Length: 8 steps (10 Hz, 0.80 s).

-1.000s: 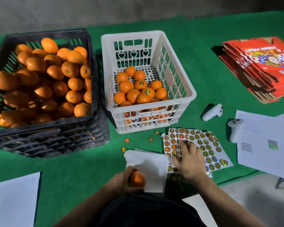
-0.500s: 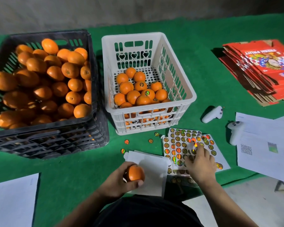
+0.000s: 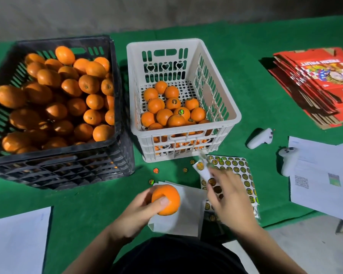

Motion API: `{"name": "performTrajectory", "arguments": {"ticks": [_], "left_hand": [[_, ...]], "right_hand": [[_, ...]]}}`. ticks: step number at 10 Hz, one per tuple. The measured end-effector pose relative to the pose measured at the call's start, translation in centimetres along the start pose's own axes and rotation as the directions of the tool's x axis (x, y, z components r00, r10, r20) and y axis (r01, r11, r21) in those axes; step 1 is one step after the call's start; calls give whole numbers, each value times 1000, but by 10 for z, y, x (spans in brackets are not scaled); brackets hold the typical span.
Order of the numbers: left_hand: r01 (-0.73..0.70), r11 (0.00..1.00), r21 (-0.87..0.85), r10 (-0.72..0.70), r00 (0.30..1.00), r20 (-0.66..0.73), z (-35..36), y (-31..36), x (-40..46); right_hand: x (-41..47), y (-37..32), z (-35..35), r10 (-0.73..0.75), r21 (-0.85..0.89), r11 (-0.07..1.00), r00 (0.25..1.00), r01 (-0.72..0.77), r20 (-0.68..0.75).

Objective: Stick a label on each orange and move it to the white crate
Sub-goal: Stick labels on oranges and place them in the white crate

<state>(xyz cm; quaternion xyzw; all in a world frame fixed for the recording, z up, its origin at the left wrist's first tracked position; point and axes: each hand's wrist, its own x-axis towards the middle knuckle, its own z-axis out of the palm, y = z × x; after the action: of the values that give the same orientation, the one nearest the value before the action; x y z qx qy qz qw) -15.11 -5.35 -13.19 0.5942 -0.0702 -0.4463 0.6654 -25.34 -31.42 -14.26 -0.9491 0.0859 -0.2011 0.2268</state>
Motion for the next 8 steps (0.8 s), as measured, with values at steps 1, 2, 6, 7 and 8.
{"name": "performTrajectory", "arguments": {"ticks": [1,2,6,7,8], "left_hand": [[-12,998,58,1,983,185,5,23,-6],[-37,917,-397,42,999,4,-7,5,-4],[-11,940,-341,-40,989,-142,-19,-19,-1],[-7,955,-298,-24,995,-101,-18,-18,-2],[-19,953,-303,-2,997,-71,-17,-14,-5]], "right_hand": [[-3,-24,15,-201,-60,977,978,204,46],[-11,-35,34,-317,-116,938,944,326,88],[-8,-53,34,-160,175,978,949,114,271],[2,-55,29,-53,210,978,970,2,238],[10,-59,20,-9,214,975,955,-58,296]]}}
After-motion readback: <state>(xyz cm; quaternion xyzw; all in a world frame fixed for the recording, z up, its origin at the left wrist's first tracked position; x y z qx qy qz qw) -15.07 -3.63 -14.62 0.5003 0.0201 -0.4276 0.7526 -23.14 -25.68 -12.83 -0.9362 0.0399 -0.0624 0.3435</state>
